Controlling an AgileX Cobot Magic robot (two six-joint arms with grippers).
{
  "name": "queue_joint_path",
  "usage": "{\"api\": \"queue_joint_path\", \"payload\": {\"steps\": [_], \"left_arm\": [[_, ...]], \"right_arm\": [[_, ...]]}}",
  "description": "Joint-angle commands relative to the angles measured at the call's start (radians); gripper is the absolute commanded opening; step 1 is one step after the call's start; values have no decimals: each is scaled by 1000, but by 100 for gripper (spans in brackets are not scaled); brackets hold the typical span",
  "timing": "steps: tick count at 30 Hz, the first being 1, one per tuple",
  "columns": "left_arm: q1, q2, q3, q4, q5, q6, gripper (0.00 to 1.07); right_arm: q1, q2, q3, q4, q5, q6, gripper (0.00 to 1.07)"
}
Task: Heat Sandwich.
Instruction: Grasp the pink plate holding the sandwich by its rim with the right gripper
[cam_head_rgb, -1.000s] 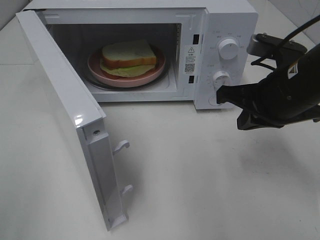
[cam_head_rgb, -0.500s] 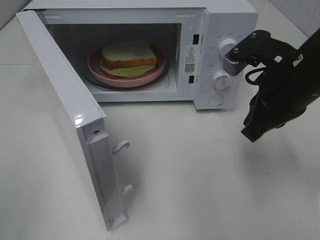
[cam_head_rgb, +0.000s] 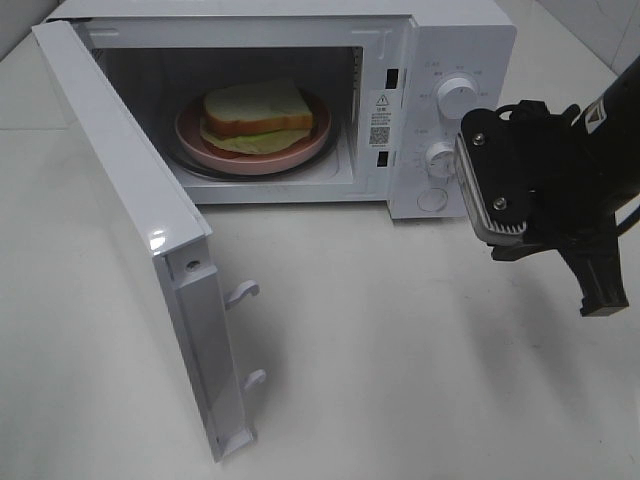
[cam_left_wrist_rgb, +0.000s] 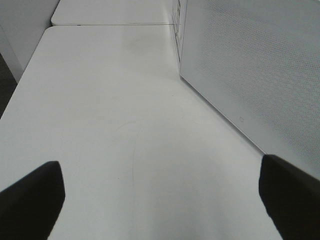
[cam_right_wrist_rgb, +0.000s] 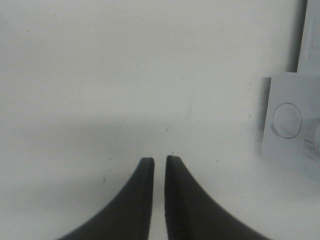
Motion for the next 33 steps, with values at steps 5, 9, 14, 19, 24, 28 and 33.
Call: {"api": "queue_joint_path", "payload": {"steps": [5, 9, 14, 19, 24, 28, 33], "left_arm": [[-1, -22, 2, 2, -8, 3, 101], [-1, -22, 2, 2, -8, 3, 101], [-1, -22, 2, 2, -8, 3, 101], [-1, -22, 2, 2, -8, 3, 101], [-1, -22, 2, 2, -8, 3, 101], [-1, -22, 2, 2, -8, 3, 101], [-1, -22, 2, 2, -8, 3, 101]], "right_arm": [[-2, -6, -5, -25, 5, -82, 28], [-2, -6, -5, -25, 5, -77, 46], [-2, -6, -5, -25, 2, -41, 67], [-2, -6, -5, -25, -6, 79, 86], [-2, -7, -5, -25, -6, 85, 91], [-2, -17, -5, -25, -11, 84, 90], [3, -32, -8, -25, -7, 84, 90]]}}
